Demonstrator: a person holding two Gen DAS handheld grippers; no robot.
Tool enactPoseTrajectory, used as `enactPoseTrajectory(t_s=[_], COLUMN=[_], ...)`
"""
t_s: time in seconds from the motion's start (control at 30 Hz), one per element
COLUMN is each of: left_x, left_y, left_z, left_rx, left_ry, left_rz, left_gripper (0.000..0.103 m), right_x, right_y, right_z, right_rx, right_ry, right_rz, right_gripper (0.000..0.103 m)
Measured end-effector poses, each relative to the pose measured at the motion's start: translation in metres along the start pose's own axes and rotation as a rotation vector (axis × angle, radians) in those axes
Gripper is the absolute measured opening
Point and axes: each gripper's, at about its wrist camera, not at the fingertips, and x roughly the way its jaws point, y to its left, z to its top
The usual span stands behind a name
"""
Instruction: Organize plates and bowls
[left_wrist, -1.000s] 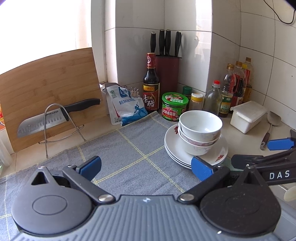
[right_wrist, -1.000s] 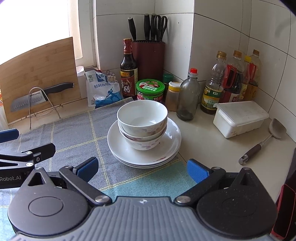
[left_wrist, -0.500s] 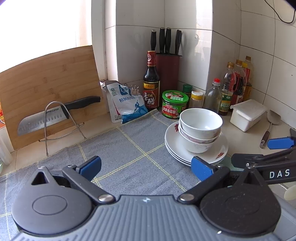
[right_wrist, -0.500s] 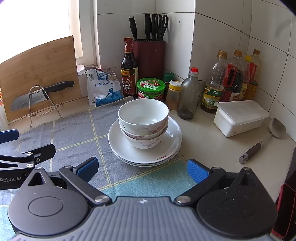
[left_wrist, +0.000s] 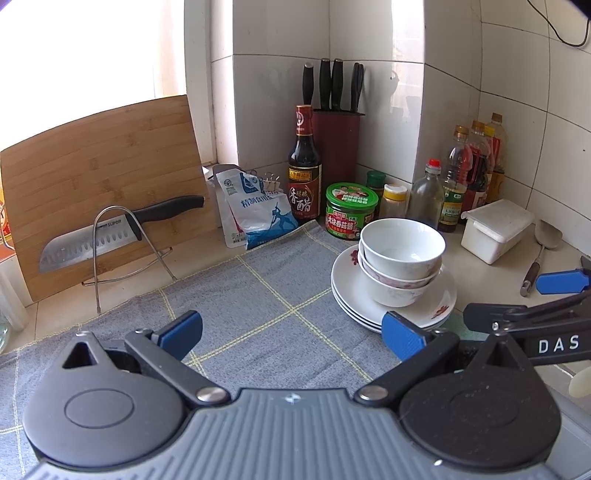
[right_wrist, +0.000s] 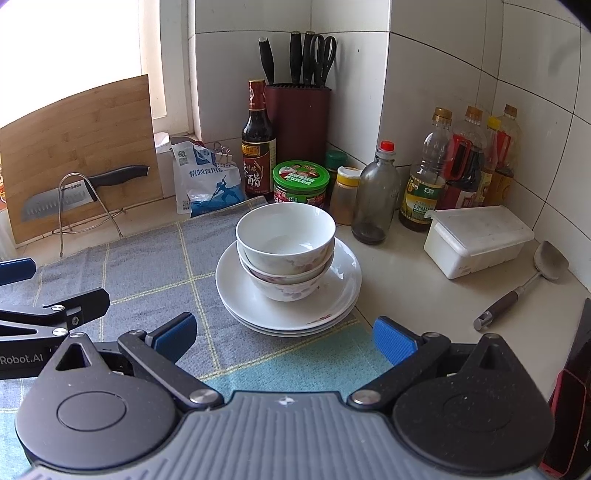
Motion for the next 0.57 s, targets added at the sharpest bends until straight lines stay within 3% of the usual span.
enactPoseTrajectory(t_s=[0.57], left_x=[-0.0029], left_y=[0.0010], left_z=[0.0007], left_rx=[-0.002], left_ry=[-0.011], left_rz=[-0.010], left_gripper=[0.102], right_x=[-0.0078], right_y=[0.0022], right_z=[0.0007], right_rx=[-0.007], right_ry=[-0.017], right_rz=[-0.021], right_gripper=[0.103])
